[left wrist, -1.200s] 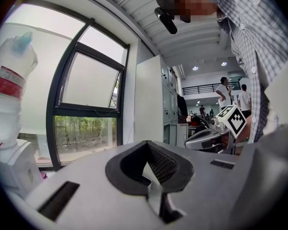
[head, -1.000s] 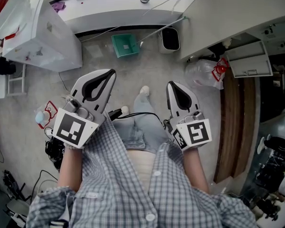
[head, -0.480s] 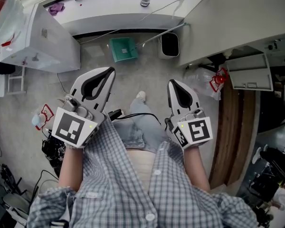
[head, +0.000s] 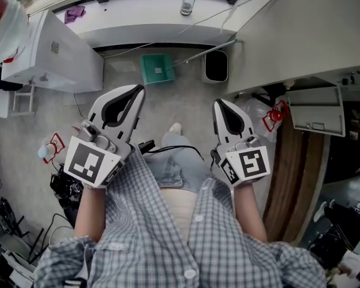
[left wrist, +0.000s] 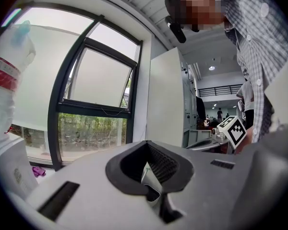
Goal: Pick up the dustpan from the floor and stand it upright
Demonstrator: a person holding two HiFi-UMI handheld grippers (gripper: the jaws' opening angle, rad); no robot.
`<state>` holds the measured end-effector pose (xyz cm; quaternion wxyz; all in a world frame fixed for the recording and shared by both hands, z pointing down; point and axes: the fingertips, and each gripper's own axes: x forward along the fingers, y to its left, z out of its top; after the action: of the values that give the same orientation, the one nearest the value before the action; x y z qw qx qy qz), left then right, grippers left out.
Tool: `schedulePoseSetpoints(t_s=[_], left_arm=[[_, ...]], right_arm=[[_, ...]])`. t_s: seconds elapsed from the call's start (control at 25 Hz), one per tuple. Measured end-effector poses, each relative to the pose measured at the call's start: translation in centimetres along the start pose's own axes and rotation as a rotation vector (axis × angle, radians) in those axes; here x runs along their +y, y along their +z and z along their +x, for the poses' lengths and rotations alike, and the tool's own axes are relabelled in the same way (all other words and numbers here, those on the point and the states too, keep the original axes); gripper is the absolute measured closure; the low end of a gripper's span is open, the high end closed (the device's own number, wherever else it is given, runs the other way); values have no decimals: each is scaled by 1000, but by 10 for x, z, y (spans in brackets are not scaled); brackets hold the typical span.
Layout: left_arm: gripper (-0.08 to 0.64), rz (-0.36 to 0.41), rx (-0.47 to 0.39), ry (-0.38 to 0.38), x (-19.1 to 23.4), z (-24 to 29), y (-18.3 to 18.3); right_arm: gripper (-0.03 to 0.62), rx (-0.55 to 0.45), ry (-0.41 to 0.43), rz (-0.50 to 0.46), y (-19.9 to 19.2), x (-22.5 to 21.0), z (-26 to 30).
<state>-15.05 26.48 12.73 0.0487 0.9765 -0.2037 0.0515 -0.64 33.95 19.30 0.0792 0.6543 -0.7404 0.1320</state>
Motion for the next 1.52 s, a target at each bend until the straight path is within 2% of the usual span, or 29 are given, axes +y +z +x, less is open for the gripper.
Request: schedulePoseSetpoints(t_s=[0.32, 0.68, 0.88, 1.04, 1.52], left_arm=[[554, -12, 17, 9, -6, 41, 0], [554, -25, 78, 24, -4, 60, -13], [554, -33, 84, 13, 10, 71, -17], [554, -46, 85, -20, 23, 90, -17], [554, -10, 73, -56, 87, 130, 7]], right_arm=[[586, 28, 1, 0, -7, -45, 3], [586, 73, 10, 30, -22, -68, 17], [586, 99, 2, 37, -27, -70, 27], [586, 122, -37, 37, -28, -78, 37], [586, 88, -83, 18, 11, -91, 99]])
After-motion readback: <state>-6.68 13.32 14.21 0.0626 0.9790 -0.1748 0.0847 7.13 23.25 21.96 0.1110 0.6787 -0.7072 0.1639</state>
